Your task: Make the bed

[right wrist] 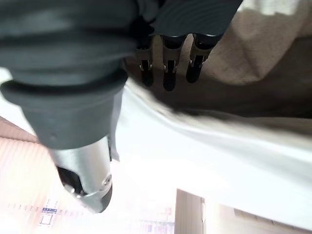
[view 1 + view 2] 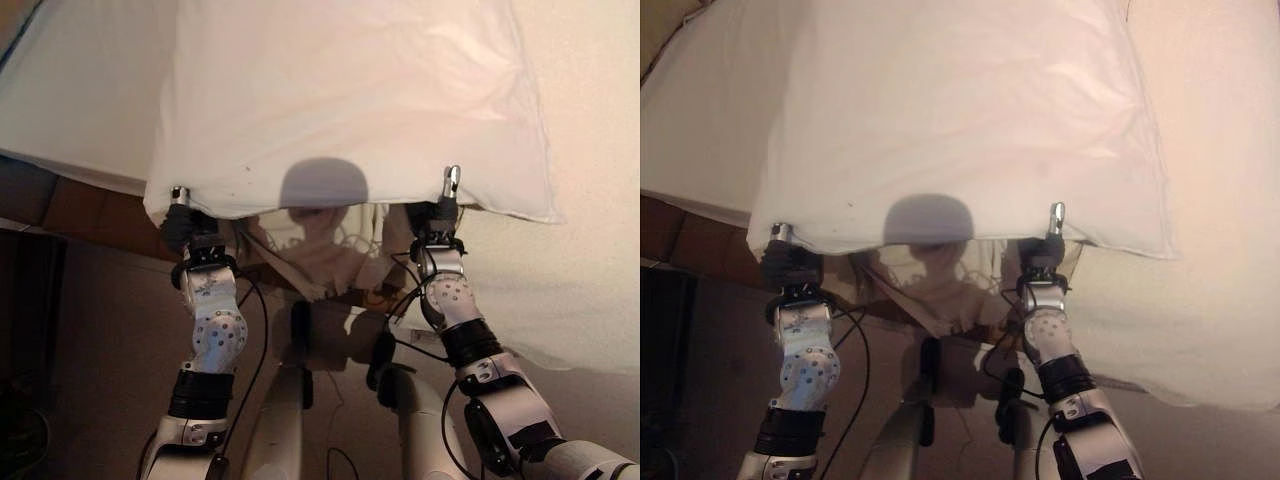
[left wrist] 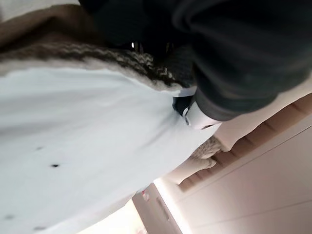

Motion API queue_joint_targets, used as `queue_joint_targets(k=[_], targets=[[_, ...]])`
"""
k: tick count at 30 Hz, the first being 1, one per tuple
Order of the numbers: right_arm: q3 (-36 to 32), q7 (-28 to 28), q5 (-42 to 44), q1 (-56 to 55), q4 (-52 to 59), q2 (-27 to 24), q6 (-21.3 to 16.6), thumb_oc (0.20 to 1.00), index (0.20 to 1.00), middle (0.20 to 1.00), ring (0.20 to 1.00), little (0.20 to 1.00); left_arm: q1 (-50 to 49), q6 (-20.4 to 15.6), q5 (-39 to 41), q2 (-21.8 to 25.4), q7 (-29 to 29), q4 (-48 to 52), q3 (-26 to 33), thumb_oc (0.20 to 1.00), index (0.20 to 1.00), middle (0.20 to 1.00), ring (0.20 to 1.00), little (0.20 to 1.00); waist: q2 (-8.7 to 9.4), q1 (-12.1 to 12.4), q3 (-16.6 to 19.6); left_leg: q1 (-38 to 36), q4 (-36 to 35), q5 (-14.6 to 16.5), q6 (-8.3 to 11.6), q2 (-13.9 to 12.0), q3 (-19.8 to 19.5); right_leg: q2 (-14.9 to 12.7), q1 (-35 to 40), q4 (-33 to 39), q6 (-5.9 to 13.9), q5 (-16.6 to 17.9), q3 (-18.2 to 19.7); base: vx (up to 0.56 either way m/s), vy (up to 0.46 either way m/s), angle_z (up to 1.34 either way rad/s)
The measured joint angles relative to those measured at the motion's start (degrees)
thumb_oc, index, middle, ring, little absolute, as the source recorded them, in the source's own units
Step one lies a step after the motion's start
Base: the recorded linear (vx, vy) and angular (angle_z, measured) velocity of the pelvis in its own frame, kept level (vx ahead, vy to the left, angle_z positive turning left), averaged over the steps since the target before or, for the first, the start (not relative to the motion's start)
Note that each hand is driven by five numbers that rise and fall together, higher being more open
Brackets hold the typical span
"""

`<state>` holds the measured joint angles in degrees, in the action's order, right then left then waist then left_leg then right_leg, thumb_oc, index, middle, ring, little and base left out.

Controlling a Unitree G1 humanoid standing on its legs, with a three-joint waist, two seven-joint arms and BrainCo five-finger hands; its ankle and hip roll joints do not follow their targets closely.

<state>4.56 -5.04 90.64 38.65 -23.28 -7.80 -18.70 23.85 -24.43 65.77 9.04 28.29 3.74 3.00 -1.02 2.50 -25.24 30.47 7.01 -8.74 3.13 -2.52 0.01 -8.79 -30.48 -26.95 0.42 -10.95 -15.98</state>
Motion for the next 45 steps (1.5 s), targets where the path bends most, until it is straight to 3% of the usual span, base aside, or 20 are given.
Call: queue_joint_targets(k=[6,8,9,10,26,38,41,43,44,45], targets=[[-2.17,-1.71,-0.03,0.03,0.11,-0.05,-1.4,1.0,1.0,1.0,1.0,1.0,0.97,-0.01,-1.43,0.01,1.82,-1.21,0.89,0.2,0.2,0.2,0.2,0.2,0.0,-0.03,0.0,0.0,-0.03,0.0,0.0,0.01,0.03,0.0,-0.03,0.03,0.0,0.0,0.04,0.0,0.0,0.0],[-2.69,-1.86,-0.03,0.02,0.1,-0.11,-1.78,0.426,0.426,0.426,0.426,0.426,1.29,-0.03,-1.99,0.02,2.51,-1.38,1.06,0.2,0.2,0.2,0.2,0.2,0.0,-0.04,0.0,0.0,-0.03,0.0,0.0,-0.01,0.09,0.01,-0.06,0.01,0.0,0.0,0.09,0.0,0.0,0.0],[-2.84,-1.87,-0.03,0.02,0.1,-0.2,-1.99,0.244,0.244,0.244,0.244,0.244,1.48,-0.12,-2.0,0.03,2.71,-1.57,1.07,0.2,0.2,0.2,0.2,0.2,0.0,-0.06,0.0,0.0,-0.03,0.0,0.0,-0.01,0.1,0.02,-0.08,-0.01,0.0,0.0,0.11,0.0,0.0,0.0],[-3.38,-1.87,-0.03,0.02,0.1,-0.23,-2.32,0.2,0.2,0.2,0.2,0.2,1.72,-0.27,-2.0,0.02,2.93,-1.84,1.08,0.2,0.2,0.2,0.2,0.2,0.0,-0.06,0.0,0.0,-0.03,0.0,0.0,0.0,0.1,0.01,-0.1,-0.02,0.0,0.0,0.13,0.0,0.0,0.0],[-3.86,-0.45,-1.26,-2.1,2.31,-0.6,-2.39,0.2,0.2,0.2,0.2,0.2,1.55,-0.7,0.4,0.02,-1.35,-4.99,1.0,0.2,0.2,0.2,0.2,0.2,-0.03,-0.17,-0.02,-2.76,-0.97,0.0,-0.02,-0.32,2.89,0.52,0.47,0.02,-0.04,0.27,2.96,-0.01,-0.022,-0.07],[-1.51,-0.62,-7.03,-13.11,11.9,0.35,-2.38,0.2,0.2,0.2,0.2,0.2,-3.79,-0.69,5.41,-0.33,-5.97,-5.58,0.91,0.2,0.2,0.2,0.2,0.2,-1.12,-1.7,0.31,-6.4,0.36,-0.11,0.13,0.0,4.47,0.36,3.2,-1.83,0.04,-0.91,4.23,-0.03,-0.108,-0.02],[-1.48,-1.37,-9.69,-14.28,11.96,0.15,-2.39,0.2,0.2,0.2,0.2,0.2,-5.13,-0.71,5.4,-1.68,-7.61,-5.52,1.02,0.2,0.2,0.2,0.2,0.2,-1.6,-1.68,1.22,-7.05,0.59,-0.04,0.68,0.15,1.88,0.76,3.53,-2.07,-0.03,-1.41,6.26,0.01,0.026,-0.17],[-1.47,-1.61,-10.83,-14.5,11.96,-0.07,-2.39,0.2,0.2,0.2,0.2,0.2,-5.95,-0.71,5.37,-1.79,-8.42,-5.52,1.02,0.2,0.2,0.2,0.2,0.2,-1.6,-1.84,1.43,-7.47,-0.39,0.05,2.29,-0.77,0.88,0.9,2.54,-2.93,-0.7,-1.46,7.51,0.08,0.196,-0.25],[-1.54,-1.76,-11.24,-14.59,11.99,0.01,-2.39,0.2,0.2,0.2,0.2,0.2,-5.96,-0.73,5.29,-1.48,-8.61,-5.29,0.78,0.2,0.2,0.2,0.2,0.2,-0.1,-1.75,1.43,-5.6,1.22,0.99,2.53,-0.96,-2.81,-0.16,1.91,-2.05,-1.47,-0.78,9.4,0.07,0.245,-0.22],[-1.5,-1.79,-11.27,-15.47,12.33,0.25,-2.39,0.2,0.2,0.2,0.2,0.2,-5.97,-0.76,5.19,-1.42,-8.99,-5.32,0.82,0.2,0.2,0.2,0.2,0.2,1.48,-1.67,1.69,-5.87,1.13,3.35,2.04,-3.38,-4.37,-0.57,1.88,-0.83,-0.33,0.52,10.32,0.04,0.323,-0.12]])
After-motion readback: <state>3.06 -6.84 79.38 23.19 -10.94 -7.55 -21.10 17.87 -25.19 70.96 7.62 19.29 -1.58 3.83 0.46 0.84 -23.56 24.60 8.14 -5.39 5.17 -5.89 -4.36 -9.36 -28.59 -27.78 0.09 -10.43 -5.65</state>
